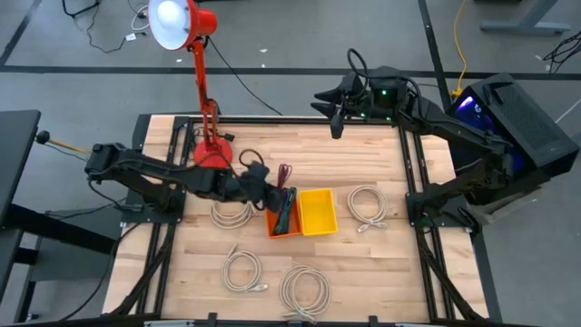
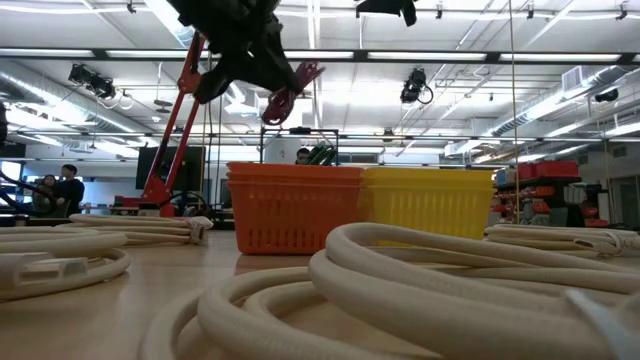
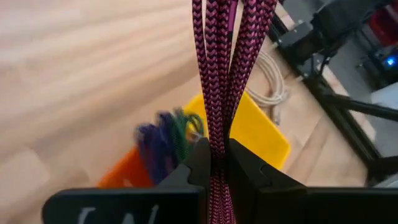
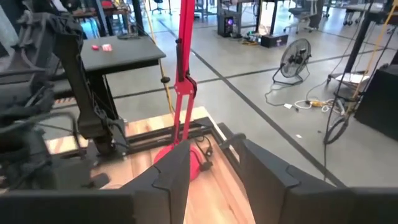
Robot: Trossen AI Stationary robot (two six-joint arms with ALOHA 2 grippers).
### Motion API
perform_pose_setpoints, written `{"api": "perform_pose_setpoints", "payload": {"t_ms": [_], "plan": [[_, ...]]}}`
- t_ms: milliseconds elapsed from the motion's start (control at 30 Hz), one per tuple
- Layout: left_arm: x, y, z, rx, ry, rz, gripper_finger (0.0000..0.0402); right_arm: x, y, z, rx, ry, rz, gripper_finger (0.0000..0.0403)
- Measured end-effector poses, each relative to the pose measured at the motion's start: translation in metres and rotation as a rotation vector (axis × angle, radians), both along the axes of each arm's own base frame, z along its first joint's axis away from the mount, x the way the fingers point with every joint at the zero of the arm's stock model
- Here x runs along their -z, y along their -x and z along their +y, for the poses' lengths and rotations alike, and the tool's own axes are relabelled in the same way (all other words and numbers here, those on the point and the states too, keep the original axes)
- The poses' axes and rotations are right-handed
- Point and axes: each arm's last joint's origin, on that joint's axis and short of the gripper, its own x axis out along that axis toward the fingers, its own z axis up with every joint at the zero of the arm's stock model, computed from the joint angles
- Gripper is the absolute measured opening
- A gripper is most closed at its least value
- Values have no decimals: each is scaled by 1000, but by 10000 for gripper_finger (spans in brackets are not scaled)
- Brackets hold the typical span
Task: Pick & Place USB Port
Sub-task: Put the red USB cable into the orange bin
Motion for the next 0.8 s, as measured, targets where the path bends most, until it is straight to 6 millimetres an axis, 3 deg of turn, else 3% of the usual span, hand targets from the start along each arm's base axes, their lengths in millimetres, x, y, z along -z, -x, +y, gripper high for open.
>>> {"api": "perform_pose_setpoints", "payload": {"t_ms": [333,800], "plan": [[43,-8,-18,-157,187,143,31,3,6,2,-11,19,68,142],[57,-14,-23,-184,261,163,31,6,8,3,-19,28,114,142]]}}
